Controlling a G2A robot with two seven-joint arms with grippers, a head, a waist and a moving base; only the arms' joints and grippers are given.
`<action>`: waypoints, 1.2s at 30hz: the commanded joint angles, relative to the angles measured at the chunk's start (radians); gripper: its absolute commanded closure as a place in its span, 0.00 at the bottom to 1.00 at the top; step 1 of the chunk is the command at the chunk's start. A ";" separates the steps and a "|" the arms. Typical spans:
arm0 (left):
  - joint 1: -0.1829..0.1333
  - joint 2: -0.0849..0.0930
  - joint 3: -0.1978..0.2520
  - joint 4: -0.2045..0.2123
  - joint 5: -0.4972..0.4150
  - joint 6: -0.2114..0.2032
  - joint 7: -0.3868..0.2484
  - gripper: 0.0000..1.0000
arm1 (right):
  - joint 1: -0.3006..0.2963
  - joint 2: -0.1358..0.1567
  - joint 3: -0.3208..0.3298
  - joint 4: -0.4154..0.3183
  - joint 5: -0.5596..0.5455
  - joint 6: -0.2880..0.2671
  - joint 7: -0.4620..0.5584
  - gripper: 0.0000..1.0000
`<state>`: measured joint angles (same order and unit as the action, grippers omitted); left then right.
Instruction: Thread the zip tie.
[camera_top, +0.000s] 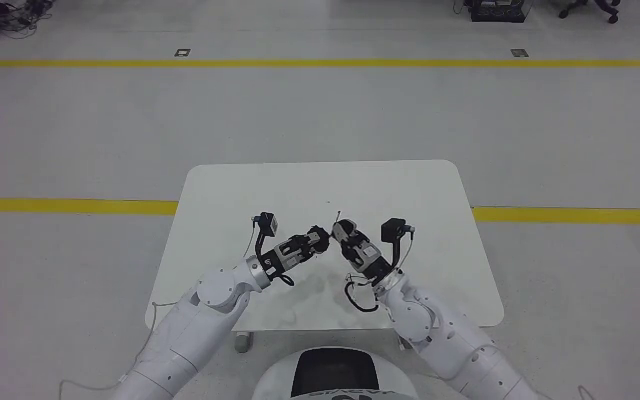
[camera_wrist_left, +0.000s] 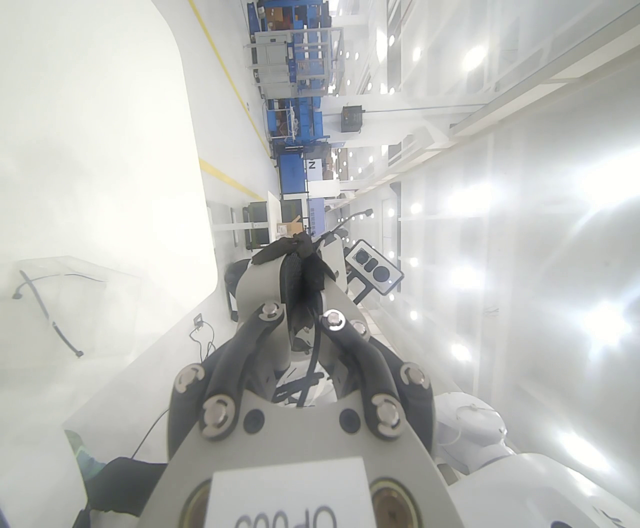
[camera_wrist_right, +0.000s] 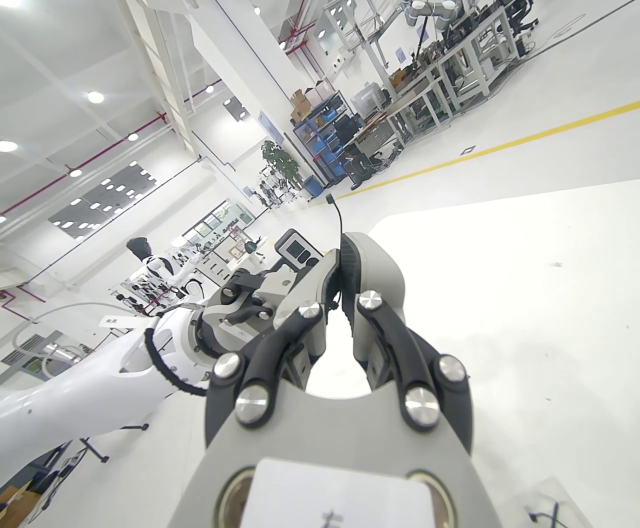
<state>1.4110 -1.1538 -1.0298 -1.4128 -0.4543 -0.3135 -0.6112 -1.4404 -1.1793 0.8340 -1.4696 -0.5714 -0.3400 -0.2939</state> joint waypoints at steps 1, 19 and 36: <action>0.000 0.000 0.000 0.000 0.000 0.000 0.000 1.00 | -0.005 0.003 0.007 -0.004 0.004 0.000 -0.001 0.00; 0.000 0.000 0.000 0.000 0.000 0.000 0.000 1.00 | -0.052 0.037 0.046 -0.076 0.074 0.000 0.052 0.00; -0.010 0.001 -0.027 0.049 -0.224 0.055 -0.126 1.00 | -0.077 0.090 0.177 -0.172 0.674 0.000 0.568 0.00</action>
<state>1.4037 -1.1523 -1.0585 -1.3650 -0.6809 -0.2551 -0.7323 -1.5226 -1.0906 0.9954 -1.6474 0.0546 -0.3400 0.2181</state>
